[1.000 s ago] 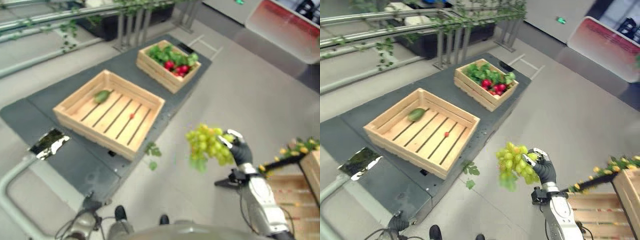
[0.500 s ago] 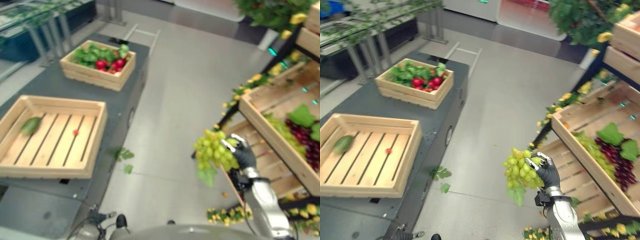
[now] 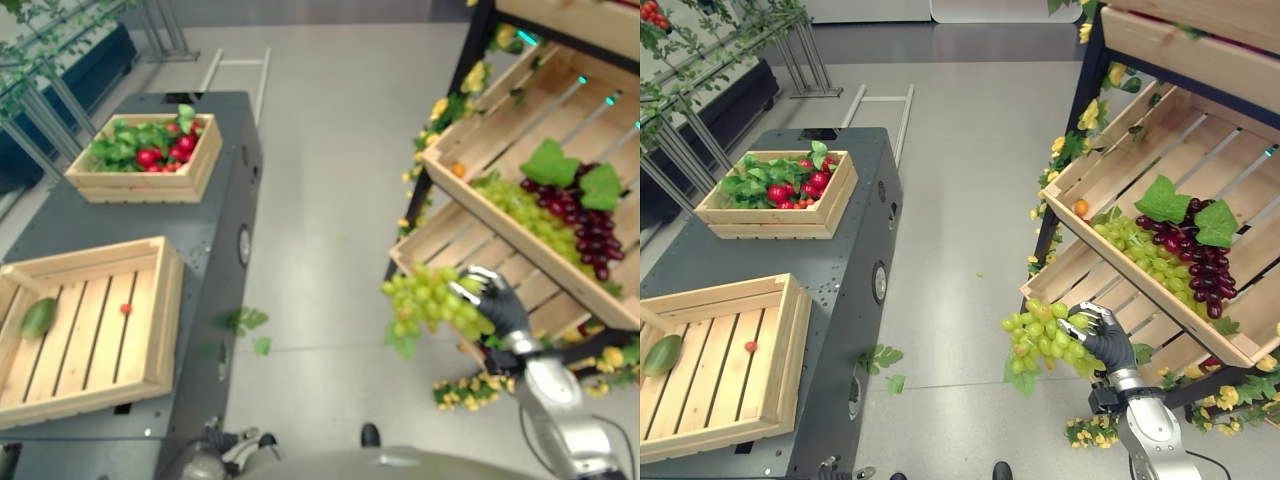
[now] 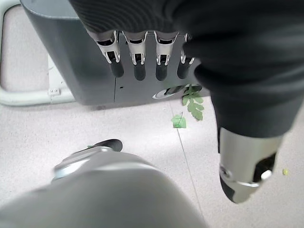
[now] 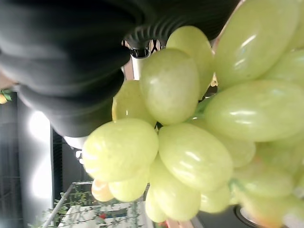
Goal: Pick up the fruits from the basket on one side to the basket on the other side
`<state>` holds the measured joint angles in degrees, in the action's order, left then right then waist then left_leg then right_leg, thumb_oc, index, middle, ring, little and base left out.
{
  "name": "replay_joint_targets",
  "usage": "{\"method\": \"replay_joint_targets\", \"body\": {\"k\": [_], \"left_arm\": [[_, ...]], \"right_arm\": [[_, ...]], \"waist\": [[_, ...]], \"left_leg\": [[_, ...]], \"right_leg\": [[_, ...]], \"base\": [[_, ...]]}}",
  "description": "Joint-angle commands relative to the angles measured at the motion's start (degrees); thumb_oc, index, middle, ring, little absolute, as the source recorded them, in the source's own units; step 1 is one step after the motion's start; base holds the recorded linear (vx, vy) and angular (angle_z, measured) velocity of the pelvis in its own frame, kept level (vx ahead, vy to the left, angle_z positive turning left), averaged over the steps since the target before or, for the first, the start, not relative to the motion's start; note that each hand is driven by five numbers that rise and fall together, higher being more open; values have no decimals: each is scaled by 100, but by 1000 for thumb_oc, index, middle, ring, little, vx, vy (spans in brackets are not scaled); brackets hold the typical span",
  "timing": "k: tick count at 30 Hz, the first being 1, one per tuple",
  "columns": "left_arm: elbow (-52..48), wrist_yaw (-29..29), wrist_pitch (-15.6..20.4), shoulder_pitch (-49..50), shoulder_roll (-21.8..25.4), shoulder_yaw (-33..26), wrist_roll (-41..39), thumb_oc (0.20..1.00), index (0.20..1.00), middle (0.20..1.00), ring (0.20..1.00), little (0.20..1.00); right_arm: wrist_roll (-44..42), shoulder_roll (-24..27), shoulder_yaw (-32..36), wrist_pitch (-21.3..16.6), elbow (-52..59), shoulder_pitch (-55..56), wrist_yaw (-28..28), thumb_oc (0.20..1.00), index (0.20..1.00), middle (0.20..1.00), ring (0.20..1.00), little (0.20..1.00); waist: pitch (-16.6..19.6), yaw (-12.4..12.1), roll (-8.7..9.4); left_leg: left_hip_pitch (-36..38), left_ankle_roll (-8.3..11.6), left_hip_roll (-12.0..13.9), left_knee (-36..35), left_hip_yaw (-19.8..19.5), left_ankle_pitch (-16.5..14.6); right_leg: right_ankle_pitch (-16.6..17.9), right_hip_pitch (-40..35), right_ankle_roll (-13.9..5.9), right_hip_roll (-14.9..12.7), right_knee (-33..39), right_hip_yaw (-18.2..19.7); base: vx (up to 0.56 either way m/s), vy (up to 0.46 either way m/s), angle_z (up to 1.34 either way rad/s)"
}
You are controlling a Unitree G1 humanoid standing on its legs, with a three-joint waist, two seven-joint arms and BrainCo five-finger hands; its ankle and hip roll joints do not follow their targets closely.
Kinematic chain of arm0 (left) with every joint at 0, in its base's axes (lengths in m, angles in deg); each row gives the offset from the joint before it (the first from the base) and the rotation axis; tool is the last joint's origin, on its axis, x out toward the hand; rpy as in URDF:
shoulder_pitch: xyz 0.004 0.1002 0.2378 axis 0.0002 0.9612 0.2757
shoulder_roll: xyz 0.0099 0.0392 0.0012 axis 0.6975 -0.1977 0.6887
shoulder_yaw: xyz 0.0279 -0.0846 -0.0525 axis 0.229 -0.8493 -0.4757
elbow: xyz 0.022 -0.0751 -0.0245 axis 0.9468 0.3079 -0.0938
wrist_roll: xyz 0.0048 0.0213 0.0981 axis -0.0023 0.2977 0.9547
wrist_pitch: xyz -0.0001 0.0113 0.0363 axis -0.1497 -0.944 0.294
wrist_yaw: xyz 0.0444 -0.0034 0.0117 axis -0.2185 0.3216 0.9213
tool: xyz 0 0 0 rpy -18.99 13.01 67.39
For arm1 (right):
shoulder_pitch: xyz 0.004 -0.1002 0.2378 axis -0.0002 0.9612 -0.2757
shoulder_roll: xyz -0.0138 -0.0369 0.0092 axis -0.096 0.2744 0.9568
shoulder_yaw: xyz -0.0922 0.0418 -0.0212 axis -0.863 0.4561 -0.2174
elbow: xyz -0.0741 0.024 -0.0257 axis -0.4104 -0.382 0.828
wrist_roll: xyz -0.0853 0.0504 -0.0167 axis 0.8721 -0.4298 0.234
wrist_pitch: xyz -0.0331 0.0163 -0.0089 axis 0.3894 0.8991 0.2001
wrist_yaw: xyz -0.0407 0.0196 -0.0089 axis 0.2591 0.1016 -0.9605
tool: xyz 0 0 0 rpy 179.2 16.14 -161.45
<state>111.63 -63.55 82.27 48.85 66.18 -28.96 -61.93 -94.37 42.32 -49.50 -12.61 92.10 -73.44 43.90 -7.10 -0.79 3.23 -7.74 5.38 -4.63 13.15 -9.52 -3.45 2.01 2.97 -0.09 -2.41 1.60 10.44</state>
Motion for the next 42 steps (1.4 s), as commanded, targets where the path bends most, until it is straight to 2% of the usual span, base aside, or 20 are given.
{"method": "replay_joint_targets", "body": {"k": [1, 2, 3, 4, 5, 6, 7, 8, 11, 13, 14, 16, 17, 22, 29, 42], "left_arm": [[147, 79, 134, -310, -11, 160, -297, 1000, 1000, 1000, 1000, 1000], [147, 79, 134, -310, -11, 160, -297, 1000, 1000, 1000, 1000, 1000], [176, 92, 135, -329, -12, 173, -348, 1000, 1000, 1000, 1000, 1000], [179, 93, 136, -332, -12, 172, -349, 1000, 1000, 1000, 1000, 1000], [188, 90, 144, -345, -10, 195, -413, 1000, 1000, 1000, 1000, 1000], [188, 90, 145, -345, -9, 195, -413, 1000, 1000, 1000, 1000, 1000], [186, 26, 133, -320, -32, 252, -333, 1000, 1000, 1000, 1000, 1000], [192, 40, 132, -342, -11, 275, -315, 1000, 1000, 1000, 1000, 1000], [154, 26, 129, -309, -19, 294, -288, 1000, 1000, 1000, 1000, 1000], [119, -12, 130, -233, 12, 283, -221, 1000, 1000, 1000, 1000, 1000], [87, -9, 128, -190, 65, 243, -177, 1000, 1000, 1000, 1000, 1000], [53, 3, 138, -192, 152, 151, -223, 1000, 1000, 1000, 1000, 1000], [20, -20, 139, -232, 253, 113, -246, 1000, 1000, 1000, 1000, 1000], [54, -53, 90, -260, 257, 140, -179, 1000, 1000, 1000, 1000, 1000], [95, -239, -10, -151, 145, 268, -37, 1000, 1000, 1000, 1000, 1000], [129, -363, -92, -86, 123, 375, 15, 1000, 1000, 1000, 1000, 1000]], "right_arm": [[-59, -87, 101, -455, 537, -321, -40, 200, 200, 200, 200, 200], [-59, -87, 101, -455, 537, -321, -40, 200, 200, 200, 200, 200], [-50, -94, 49, -453, 491, -429, -88, 200, 200, 200, 200, 200], [-49, -94, 48, -454, 488, -432, -89, 200, 200, 200, 200, 200], [-30, -88, -2, -472, 466, -517, -114, 200, 200, 200, 200, 200], [-30, -88, -2, -472, 465, -518, -114, 200, 200, 200, 200, 200], [5, -103, 18, -461, 470, -499, -140, 200, 200, 200, 200, 200], [41, -99, 18, -469, 452, -506, -148, 200, 200, 200, 200, 200], [58, -98, 65, -466, 529, -509, -150, 200, 200, 200, 200, 200], [74, -72, 54, -409, 621, -622, -83, 200, 200, 200, 200, 200], [61, -104, 19, -387, 657, -662, -43, 200, 200, 200, 200, 200], [70, -86, -91, -376, 715, -835, 14, 200, 200, 200, 200, 200], [65, -54, -109, -381, 825, -907, 78, 200, 200, 200, 200, 200], [-129, -17, 74, -376, 1112, -847, 181, 200, 200, 200, 200, 200], [-483, 226, 437, -313, 1493, -799, 270, 200, 200, 200, 200, 200], [-693, 766, 1132, -342, 1758, -1093, 99, 200, 200, 200, 200, 200]], "waist": [[116, -101, 199], [117, -103, 199], [123, -169, 166], [125, -173, 172], [103, -198, 143], [103, -200, 143], [94, -153, 113], [114, -139, 80], [178, -113, 62], [232, -125, 69], [211, -236, 116], [197, -314, 196], [179, -388, 273], [350, -287, 388], [456, -177, 373], [601, -144, 353]], "left_leg": [[-684, -433, -332, 41, -61, -42], [-685, -433, -332, 40, -59, -42], [-913, -380, -390, -225, -355, 191], [-905, -382, -391, -247, -350, 202], [-950, -343, -247, -490, -389, 346], [-948, -343, -246, -493, -387, 348], [-824, -376, -173, -367, -253, 233], [-794, -403, -136, -462, -227, 344], [-621, -477, -137, -604, -113, 304], [-447, -531, -14, -799, 264, 272], [-344, -550, 75, -847, 441, 233], [-275, -511, 247, -1030, 769, 262], [-227, -455, 436, -1177, 905, 326], [-89, -481, 353, -1466, 771, 397], [207, -516, 252, -1586, 783, 280], [394, -487, 265, -1710, 726, 247]], "right_leg": [[-367, -24, -240, 811, -4, -76], [-367, -23, -240, 811, -3, -75], [-345, -69, -254, 910, 86, 159], [-343, -69, -254, 905, 91, 166], [-335, -73, -256, 974, 86, 277], [-334, -73, -256, 974, 86, 279], [-440, -101, -282, 933, -10, 311], [-442, -62, -284, 941, -10, 296], [-480, -33, -290, 923, -47, 407], [-503, 47, -414, 850, -138, 533], [-538, 82, -436, 842, -269, 516], [-367, 309, -557, 700, -216, 121], [-285, 466, -590, 585, -180, -320], [-255, 287, -536, 538, 97, -449], [-288, 62, -493, 539, 270, -442], [-376, -87, -488, 559, 326, -446]], "base": [[27, -16, -70], [56, 21, -92], [49, 20, -76], [75, 35, -68], [29, 14, -32], [60, 104, -35], [38, 151, -20], [65, 195, -17], [59, 153, -28], [43, 182, -51], [-1, 76, -72], [-106, -8, -163], [-123, -55, -178], [30, 13, -39], [58, 49, 4], [20, 4, 1]]}}
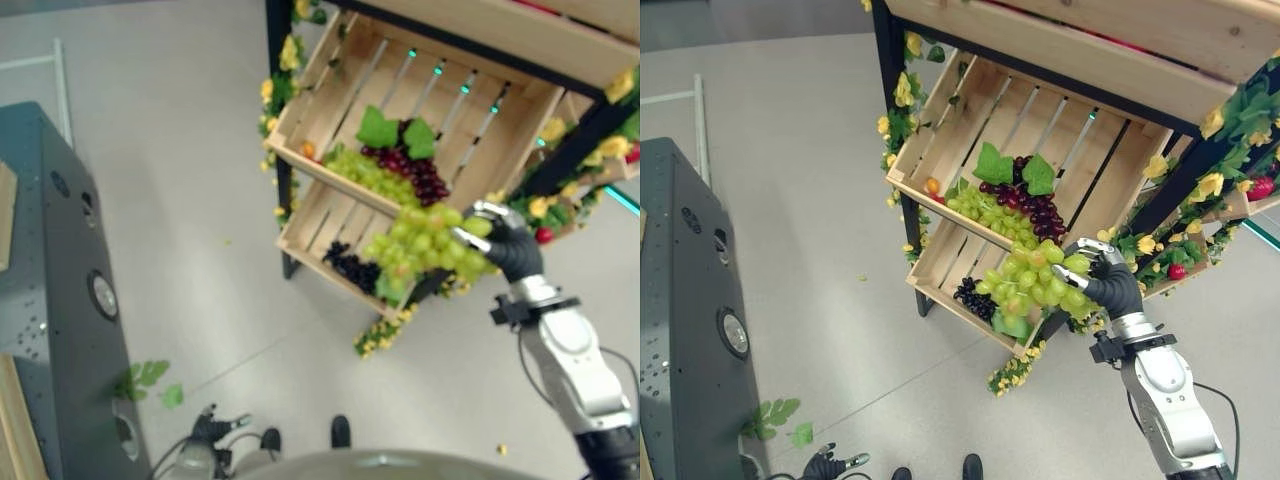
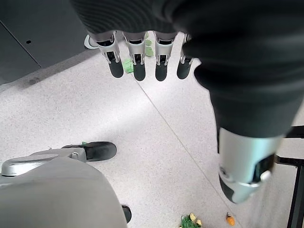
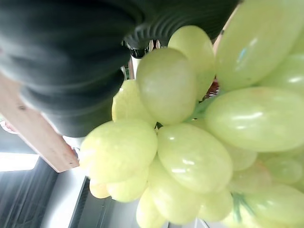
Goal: Pick up the fruits from the basket on one side to the basket on the other side
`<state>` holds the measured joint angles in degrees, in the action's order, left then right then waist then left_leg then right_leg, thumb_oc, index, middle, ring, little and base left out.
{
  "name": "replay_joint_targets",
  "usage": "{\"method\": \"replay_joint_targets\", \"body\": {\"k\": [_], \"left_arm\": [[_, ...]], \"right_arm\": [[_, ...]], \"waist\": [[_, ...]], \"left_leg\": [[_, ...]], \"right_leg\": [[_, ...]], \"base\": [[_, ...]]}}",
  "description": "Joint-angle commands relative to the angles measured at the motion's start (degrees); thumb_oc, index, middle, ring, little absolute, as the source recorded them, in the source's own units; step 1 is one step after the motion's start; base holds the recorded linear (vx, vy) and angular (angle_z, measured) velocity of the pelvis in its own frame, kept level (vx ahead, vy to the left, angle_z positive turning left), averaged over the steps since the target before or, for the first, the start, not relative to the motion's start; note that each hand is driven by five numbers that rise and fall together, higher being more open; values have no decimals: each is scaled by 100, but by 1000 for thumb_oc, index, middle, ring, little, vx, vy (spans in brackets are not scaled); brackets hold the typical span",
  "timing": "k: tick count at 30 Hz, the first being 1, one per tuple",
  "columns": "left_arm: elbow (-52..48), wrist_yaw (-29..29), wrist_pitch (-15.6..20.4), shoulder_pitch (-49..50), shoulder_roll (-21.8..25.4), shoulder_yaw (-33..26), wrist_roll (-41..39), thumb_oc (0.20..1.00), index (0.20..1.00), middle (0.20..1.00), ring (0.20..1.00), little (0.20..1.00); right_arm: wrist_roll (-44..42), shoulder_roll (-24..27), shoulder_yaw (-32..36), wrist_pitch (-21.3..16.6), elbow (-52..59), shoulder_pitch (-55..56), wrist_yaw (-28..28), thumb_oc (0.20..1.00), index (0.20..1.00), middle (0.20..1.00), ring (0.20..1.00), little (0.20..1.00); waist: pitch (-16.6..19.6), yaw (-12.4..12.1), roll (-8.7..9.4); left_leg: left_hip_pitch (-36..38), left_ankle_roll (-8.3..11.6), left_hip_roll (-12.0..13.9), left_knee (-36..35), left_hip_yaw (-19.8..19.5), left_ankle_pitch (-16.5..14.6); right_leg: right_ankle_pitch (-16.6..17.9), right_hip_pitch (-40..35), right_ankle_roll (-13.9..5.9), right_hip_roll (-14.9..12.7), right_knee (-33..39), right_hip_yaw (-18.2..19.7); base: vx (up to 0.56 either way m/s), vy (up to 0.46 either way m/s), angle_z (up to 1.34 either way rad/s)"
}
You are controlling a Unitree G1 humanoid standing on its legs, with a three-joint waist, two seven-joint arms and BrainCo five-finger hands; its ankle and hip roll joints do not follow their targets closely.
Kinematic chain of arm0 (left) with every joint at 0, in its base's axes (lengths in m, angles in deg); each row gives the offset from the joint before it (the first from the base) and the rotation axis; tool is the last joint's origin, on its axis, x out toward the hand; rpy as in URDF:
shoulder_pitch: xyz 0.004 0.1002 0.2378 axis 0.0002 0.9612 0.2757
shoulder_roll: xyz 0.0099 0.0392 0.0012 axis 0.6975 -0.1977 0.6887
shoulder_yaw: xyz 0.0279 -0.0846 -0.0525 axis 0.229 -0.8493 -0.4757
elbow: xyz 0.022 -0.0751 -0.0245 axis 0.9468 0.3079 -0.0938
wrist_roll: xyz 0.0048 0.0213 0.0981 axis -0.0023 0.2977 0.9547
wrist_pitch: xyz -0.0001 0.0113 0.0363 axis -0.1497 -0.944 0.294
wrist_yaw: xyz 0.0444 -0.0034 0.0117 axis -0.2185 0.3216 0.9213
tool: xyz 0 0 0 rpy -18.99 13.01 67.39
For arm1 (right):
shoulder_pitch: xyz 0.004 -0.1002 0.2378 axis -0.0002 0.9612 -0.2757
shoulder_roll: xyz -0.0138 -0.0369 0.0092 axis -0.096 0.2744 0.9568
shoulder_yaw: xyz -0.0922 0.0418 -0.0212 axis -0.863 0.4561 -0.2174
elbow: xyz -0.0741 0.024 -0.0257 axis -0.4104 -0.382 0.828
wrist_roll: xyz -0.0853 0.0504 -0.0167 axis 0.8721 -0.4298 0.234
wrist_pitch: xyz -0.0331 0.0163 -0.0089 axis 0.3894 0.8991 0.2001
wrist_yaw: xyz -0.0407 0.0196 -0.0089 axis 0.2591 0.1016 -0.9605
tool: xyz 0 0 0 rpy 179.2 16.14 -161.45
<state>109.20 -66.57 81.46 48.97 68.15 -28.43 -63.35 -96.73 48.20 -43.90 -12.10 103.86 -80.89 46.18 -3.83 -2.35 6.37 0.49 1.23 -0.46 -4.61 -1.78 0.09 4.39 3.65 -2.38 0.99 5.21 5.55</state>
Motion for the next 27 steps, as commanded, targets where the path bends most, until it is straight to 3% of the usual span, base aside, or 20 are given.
{"method": "replay_joint_targets", "body": {"k": [1, 12, 18, 27], "left_arm": [[386, -69, -22, -100, -76, 346, 167, 1000, 1000, 1000, 1000, 1000], [434, -167, -82, -42, -94, 474, 215, 1000, 1000, 1000, 1000, 1000], [469, -195, -110, -15, -85, 609, 130, 1000, 1000, 1000, 1000, 1000], [587, -200, -178, 85, -125, 930, -67, 1000, 1000, 1000, 1000, 1000]], "right_arm": [[-494, 196, 567, -383, 564, -379, -136, 200, 200, 200, 200, 200], [-660, 519, 842, -381, 266, -681, -360, 200, 200, 200, 200, 200], [-754, 1010, 925, -364, -524, -1186, -750, 200, 200, 200, 200, 200], [-983, 1778, 309, -220, -2064, -2322, -1121, 200, 200, 200, 200, 200]], "waist": [[289, 8, 42], [403, -20, 52], [481, -73, 94], [463, -144, 140]], "left_leg": [[-421, -70, -152, 64, -55, -110], [-392, -63, -143, 54, -71, -129], [-365, -52, -145, 55, -89, -140], [-380, -22, -140, 55, -93, -106]], "right_leg": [[-617, -160, -260, 219, -32, 42], [-643, -183, -264, 199, -21, 24], [-655, -207, -266, 194, -21, 2], [-660, -216, -262, 194, -21, -52]], "base": [[0, 0, 0], [0, 0, 0], [0, 0, 0], [-1, 1, 0]]}}
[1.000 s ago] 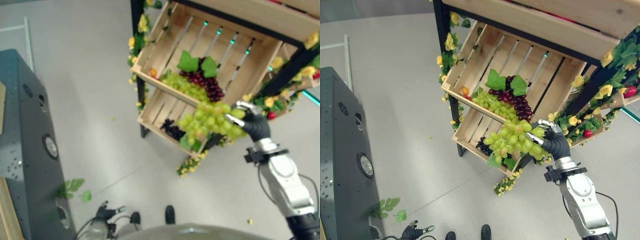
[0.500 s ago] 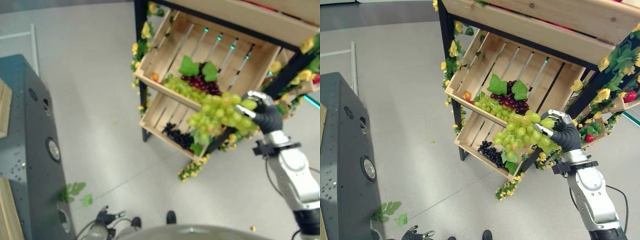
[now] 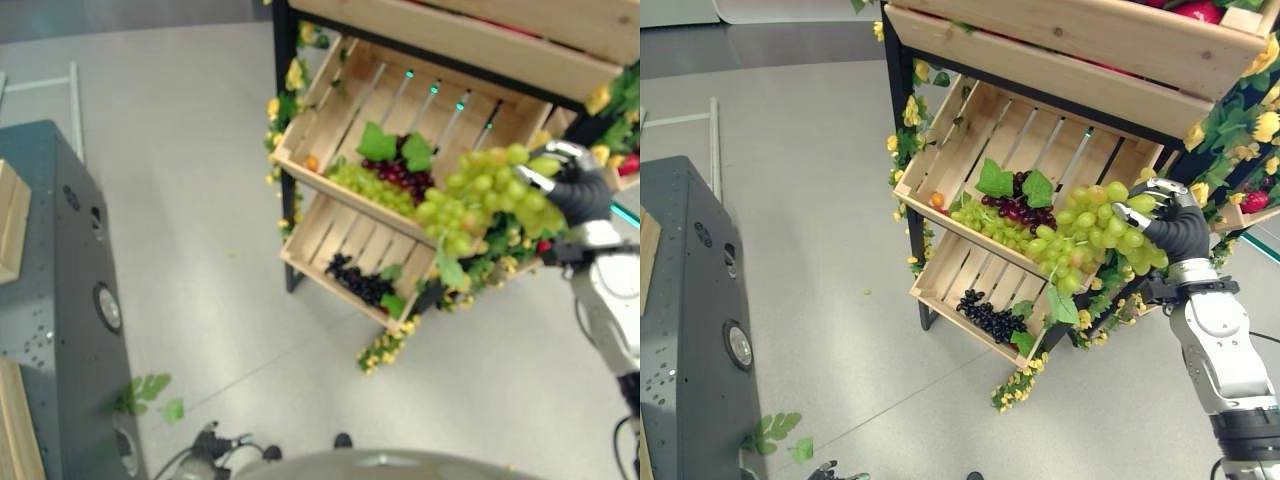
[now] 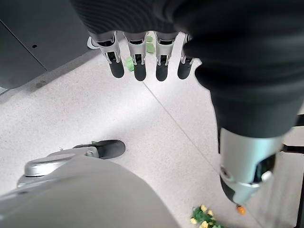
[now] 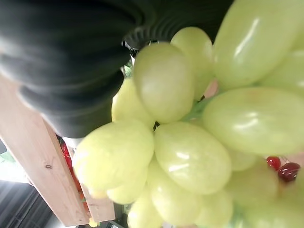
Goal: Pick up the fruits from the basket on one side to the basket on the other side
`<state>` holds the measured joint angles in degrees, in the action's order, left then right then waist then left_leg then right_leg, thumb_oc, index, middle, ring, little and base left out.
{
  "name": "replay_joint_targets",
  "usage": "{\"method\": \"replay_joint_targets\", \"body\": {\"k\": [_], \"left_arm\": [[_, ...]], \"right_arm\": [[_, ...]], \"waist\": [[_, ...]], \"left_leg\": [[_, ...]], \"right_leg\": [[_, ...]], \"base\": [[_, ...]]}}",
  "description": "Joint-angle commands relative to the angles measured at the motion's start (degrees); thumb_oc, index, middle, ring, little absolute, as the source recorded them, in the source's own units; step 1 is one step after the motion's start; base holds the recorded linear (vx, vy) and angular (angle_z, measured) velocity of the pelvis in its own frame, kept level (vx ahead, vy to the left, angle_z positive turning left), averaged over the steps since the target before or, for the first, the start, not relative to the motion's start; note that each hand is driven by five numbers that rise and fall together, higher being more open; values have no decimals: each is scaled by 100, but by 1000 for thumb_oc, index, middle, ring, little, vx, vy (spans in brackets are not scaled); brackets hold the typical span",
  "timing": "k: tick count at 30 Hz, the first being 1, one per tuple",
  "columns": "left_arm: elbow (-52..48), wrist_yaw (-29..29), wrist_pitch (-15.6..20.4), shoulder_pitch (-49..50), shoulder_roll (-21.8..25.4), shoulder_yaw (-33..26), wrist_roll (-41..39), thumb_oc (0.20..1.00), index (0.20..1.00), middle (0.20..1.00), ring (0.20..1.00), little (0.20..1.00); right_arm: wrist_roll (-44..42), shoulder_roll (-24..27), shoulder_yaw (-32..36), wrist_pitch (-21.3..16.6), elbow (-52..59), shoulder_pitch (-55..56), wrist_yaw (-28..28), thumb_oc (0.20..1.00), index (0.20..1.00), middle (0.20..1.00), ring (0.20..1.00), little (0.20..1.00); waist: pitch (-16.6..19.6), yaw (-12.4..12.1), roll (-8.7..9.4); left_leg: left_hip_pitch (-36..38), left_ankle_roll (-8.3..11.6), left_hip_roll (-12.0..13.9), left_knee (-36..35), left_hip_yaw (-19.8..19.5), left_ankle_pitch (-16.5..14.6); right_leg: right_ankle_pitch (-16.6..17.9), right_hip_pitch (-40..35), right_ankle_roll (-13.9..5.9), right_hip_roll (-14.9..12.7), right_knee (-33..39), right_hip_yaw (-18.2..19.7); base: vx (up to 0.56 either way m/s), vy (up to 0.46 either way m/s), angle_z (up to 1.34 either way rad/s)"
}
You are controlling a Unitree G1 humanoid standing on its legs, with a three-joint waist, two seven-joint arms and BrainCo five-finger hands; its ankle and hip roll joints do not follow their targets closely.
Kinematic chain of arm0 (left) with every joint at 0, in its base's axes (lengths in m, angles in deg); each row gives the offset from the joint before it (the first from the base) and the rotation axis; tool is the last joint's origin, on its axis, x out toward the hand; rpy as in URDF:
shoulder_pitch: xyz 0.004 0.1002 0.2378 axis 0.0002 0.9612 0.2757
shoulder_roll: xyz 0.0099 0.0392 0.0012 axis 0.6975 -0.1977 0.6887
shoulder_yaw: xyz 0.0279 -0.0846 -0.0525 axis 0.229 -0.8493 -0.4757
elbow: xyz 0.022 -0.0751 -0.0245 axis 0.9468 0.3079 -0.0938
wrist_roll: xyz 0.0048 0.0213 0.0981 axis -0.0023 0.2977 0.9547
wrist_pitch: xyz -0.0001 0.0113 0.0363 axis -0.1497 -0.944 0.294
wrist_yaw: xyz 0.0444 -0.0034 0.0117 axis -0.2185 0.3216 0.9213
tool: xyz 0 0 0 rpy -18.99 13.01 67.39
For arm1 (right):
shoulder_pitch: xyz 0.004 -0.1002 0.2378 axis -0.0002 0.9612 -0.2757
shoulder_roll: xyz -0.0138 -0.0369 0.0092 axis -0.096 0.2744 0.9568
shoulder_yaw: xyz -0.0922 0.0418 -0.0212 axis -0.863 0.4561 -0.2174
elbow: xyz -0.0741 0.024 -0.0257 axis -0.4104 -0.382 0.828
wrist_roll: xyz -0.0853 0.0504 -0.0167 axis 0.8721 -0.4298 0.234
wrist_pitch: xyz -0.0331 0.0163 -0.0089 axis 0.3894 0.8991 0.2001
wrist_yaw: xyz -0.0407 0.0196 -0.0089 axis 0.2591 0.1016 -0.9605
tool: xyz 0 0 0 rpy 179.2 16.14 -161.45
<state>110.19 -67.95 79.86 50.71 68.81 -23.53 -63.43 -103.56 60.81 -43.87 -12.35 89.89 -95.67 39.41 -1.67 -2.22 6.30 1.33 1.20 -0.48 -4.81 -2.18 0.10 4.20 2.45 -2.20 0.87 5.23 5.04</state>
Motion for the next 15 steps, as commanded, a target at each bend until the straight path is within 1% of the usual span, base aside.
{"method": "replay_joint_targets", "body": {"k": [1, 3, 5, 6, 7, 15], "left_arm": [[487, -62, -27, -83, -204, 493, -96, 1000, 1000, 1000, 1000, 1000], [501, -77, -29, -91, -223, 619, -166, 1000, 1000, 1000, 1000, 1000], [504, -94, -31, -93, -231, 660, -200, 1000, 1000, 1000, 1000, 1000], [527, -126, -43, -121, -216, 798, -293, 1000, 1000, 1000, 1000, 1000], [527, -126, -43, -125, -228, 785, -294, 1000, 1000, 1000, 1000, 1000], [566, -197, -31, -202, -179, 952, -410, 1000, 1000, 1000, 1000, 1000]], "right_arm": [[-308, 644, 137, -174, -907, -1091, -479, 200, 200, 200, 200, 200], [-399, 780, -248, -126, -1500, -1585, -557, 200, 200, 200, 200, 200], [-407, 860, -429, -89, -1704, -1819, -540, 200, 200, 200, 200, 200], [-432, 1041, -776, 10, -2332, -2351, -594, 200, 200, 200, 200, 200], [-440, 1046, -820, 1, -2363, -2404, -588, 200, 200, 200, 200, 200], [-12, 1111, -1715, 301, -3982, -3790, -737, 200, 200, 200, 200, 200]], "waist": [[236, -159, 142], [223, -173, 150], [216, -164, 147], [185, -190, 164], [180, -177, 153], [63, -247, 141]], "left_leg": [[-463, -15, -136, 75, -52, -105], [-464, -3, -133, 78, -50, -98], [-463, 1, -132, 79, -53, -93], [-461, 11, -138, 86, -56, -86], [-460, 11, -137, 86, -56, -86], [-522, 42, -136, 103, -104, -47]], "right_leg": [[-642, -99, -281, 207, -23, -9], [-637, -101, -286, 204, -23, -28], [-637, -104, -285, 206, -23, -38], [-633, -104, -274, 208, -23, -50], [-632, -105, -274, 208, -23, -50], [-639, -79, -252, 191, -23, -144]], "base": [[0, 0, 0], [-3, 2, 2], [3, 6, -5], [0, 0, 0], [1, 9, 9], [-2, 2, 18]]}}
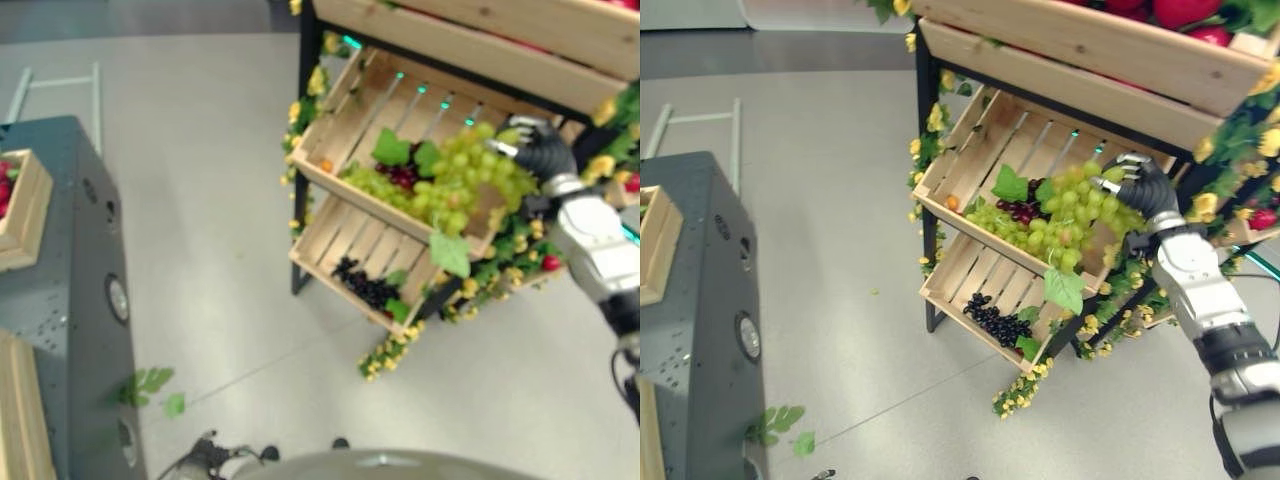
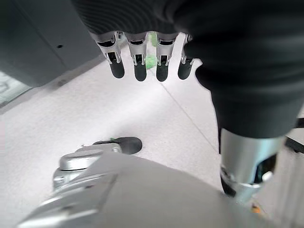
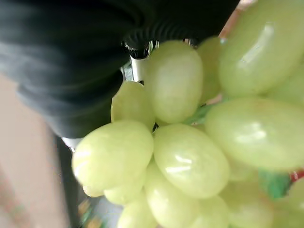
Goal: Pick up the fruits from the basket on one side to the basket on the other side
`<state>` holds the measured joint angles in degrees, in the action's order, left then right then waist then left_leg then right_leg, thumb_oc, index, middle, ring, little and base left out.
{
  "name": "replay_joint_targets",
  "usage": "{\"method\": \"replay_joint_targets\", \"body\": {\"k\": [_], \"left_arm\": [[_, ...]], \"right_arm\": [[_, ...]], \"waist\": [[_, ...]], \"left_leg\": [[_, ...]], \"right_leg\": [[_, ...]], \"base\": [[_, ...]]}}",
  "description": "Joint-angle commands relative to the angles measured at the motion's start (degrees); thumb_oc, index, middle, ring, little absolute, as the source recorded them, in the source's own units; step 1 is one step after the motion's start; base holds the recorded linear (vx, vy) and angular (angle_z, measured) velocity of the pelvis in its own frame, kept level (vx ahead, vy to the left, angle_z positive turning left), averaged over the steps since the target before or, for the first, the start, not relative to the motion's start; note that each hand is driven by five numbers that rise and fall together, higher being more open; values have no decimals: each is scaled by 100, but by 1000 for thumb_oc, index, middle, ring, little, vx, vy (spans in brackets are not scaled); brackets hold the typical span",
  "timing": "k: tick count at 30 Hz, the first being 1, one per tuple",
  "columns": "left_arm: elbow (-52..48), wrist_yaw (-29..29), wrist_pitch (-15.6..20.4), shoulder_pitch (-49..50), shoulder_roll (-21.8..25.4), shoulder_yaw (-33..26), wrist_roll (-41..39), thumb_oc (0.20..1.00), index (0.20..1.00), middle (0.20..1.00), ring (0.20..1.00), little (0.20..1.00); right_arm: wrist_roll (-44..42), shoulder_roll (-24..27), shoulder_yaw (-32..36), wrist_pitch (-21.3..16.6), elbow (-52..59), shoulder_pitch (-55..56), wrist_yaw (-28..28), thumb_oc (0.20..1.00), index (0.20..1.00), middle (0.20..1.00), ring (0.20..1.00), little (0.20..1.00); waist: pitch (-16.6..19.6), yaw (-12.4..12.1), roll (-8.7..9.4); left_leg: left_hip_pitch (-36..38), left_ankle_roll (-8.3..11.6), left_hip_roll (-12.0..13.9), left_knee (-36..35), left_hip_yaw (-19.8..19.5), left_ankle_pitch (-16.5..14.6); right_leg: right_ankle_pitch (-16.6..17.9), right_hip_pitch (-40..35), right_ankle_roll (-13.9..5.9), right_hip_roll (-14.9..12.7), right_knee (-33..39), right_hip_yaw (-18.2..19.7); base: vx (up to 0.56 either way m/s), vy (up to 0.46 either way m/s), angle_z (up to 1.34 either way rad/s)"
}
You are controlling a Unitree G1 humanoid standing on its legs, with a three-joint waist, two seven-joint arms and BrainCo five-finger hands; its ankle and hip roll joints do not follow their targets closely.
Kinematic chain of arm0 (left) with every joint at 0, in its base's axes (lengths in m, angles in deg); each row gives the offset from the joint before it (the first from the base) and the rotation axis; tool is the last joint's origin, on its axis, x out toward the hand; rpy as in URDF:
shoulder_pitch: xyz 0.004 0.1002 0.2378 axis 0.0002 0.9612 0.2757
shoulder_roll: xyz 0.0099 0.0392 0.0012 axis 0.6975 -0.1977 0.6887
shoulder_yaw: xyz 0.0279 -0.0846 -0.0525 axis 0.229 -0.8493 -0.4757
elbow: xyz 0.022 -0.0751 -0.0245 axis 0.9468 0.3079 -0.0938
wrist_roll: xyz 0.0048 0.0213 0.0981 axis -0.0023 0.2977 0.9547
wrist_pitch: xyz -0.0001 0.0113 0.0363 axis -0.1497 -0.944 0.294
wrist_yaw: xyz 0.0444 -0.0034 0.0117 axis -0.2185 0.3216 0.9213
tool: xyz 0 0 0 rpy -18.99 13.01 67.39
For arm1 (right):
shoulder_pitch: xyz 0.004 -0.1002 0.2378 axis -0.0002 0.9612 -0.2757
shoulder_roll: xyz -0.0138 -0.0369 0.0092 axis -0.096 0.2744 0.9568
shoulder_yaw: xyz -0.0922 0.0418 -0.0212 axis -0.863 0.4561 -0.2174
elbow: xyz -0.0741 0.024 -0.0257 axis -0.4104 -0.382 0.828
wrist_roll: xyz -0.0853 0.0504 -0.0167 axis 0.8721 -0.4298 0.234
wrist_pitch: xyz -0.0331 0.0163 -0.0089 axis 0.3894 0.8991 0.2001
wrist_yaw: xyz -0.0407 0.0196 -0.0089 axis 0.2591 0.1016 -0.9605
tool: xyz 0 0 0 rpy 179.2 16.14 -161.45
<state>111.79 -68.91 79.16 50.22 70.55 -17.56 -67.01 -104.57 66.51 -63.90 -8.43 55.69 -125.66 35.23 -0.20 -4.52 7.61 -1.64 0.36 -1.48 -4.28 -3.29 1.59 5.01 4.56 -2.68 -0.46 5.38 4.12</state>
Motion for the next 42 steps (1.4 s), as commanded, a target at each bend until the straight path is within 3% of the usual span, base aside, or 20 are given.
{"method": "replay_joint_targets", "body": {"k": [1, 13, 14, 15, 19, 21, 23, 29, 31, 32, 35, 37, 38, 42], "left_arm": [[405, -102, 40, -156, -360, 348, -54, 1000, 1000, 1000, 1000, 1000], [470, -123, 18, -284, -334, 605, -113, 1000, 1000, 1000, 1000, 1000], [485, -117, 10, -320, -329, 641, -126, 1000, 1000, 1000, 1000, 1000], [485, -117, 10, -321, -332, 639, -126, 1000, 1000, 1000, 1000, 1000], [555, -93, 14, -367, -342, 666, -202, 1000, 1000, 1000, 1000, 1000], [580, -70, 17, -386, -370, 694, -204, 1000, 1000, 1000, 1000, 1000], [579, -16, 13, -441, -384, 679, -116, 1000, 1000, 1000, 1000, 1000], [663, -16, 31, -510, -403, 577, 86, 1000, 1000, 1000, 1000, 1000], [636, -14, 48, -524, -417, 511, 171, 1000, 1000, 1000, 1000, 1000], [608, 20, 50, -545, -464, 409, 251, 1000, 1000, 1000, 1000, 1000], [608, 33, 60, -543, -451, 405, 297, 1000, 1000, 1000, 1000, 1000], [578, 41, 70, -509, -445, 374, 352, 1000, 1000, 1000, 1000, 1000], [561, 23, 80, -474, -495, 310, 360, 1000, 1000, 1000, 1000, 1000], [550, -30, 73, -413, -536, 202, 391, 1000, 1000, 1000, 1000, 1000]], "right_arm": [[83, 541, 260, -97, -582, -824, -314, 200, 200, 200, 200, 200], [1137, 296, -1047, 407, -2721, -2692, -415, 200, 200, 200, 200, 200], [1264, 243, -1219, 454, -2961, -2922, -429, 790, 790, 790, 790, 790], [1263, 243, -1225, 453, -2964, -2929, -428, 1000, 1000, 1000, 1000, 1000], [1402, 127, -1437, 487, -3224, -3189, -429, 1000, 1000, 1000, 1000, 1000], [1890, 128, -1721, 558, -3303, -3325, -402, 1000, 1000, 1000, 1000, 1000], [3033, 354, -2323, 646, -2702, -3478, -448, 1000, 1000, 1000, 1000, 1000], [3728, 842, -2290, 590, -1557, -3066, -517, 1000, 1000, 1000, 1000, 1000], [3914, 1024, -2036, 549, -999, -2735, -574, 1000, 1000, 1000, 1000, 1000], [4052, 1129, -1518, 471, -227, -2197, -681, 1000, 1000, 1000, 1000, 1000], [3965, 1106, -978, 405, 129, -1643, -721, 1000, 1000, 1000, 1000, 1000], [3583, 976, -341, 246, 502, -955, -672, 1000, 1000, 1000, 1000, 1000], [2850, 638, 251, 30, 832, -282, -545, 1000, 1000, 1000, 1000, 1000], [1976, 28, 1164, -262, 1723, 928, -263, 1000, 1000, 1000, 1000, 1000]], "waist": [[-87, -10, 4], [-261, -125, -42], [-287, -140, -52], [-287, -137, -54], [-345, -166, -68], [-368, -167, -66], [-369, -130, -52], [-315, -82, -46], [-298, -53, -61], [-280, -14, -96], [-267, -26, -67], [-245, -46, -54], [-232, -49, -70], [-192, -48, -67]], "left_leg": [[-227, 126, -35, 50, 7, -195], [-421, 178, -73, 55, -140, -88], [-473, 191, -75, 52, -166, -64], [-474, 191, -75, 52, -167, -64], [-549, 207, -95, 39, -236, -15], [-575, 220, -93, 41, -267, 8], [-575, 231, -86, 31, -291, 16], [-520, 226, -104, 18, -384, -27], [-502, 219, -113, 15, -401, -46], [-482, 205, -120, 10, -406, -60], [-472, 197, -126, 11, -417, -69], [-460, 183, -136, 8, -429, -82], [-449, 168, -144, 4, -432, -90], [-423, 143, -162, 2, -418, -116]], "right_leg": [[-721, -289, -205, 324, -38, -52], [-678, -125, -172, 303, -38, -210], [-672, -80, -166, 298, -38, -231], [-672, -79, -166, 298, -38, -233], [-657, -17, -153, 290, -38, -286], [-654, -6, -147, 277, -38, -315], [-671, -23, -143, 274, -38, -332], [-737, -103, -131, 253, -38, -391], [-749, -111, -134, 241, -38, -408], [-763, -129, -140, 230, -38, -413], [-770, -141, -145, 224, -38, -424], [-779, -158, -147, 208, -38, -432], [-779, -165, -153, 194, -38, -434], [-780, -181, -166, 181, -38, -408]], "base": [[0, 0, 0], [1, 0, 1], [0, 0, 0], [-25, 5, 3], [-15, 1, 8], [-7, 2, 12], [12, 0, 9], [21, -1, 12], [6, 1, 3], [0, 0, 0], [10, 5, 9], [5, 9, 4], [0, 0, 0], [1, 13, 2]]}}
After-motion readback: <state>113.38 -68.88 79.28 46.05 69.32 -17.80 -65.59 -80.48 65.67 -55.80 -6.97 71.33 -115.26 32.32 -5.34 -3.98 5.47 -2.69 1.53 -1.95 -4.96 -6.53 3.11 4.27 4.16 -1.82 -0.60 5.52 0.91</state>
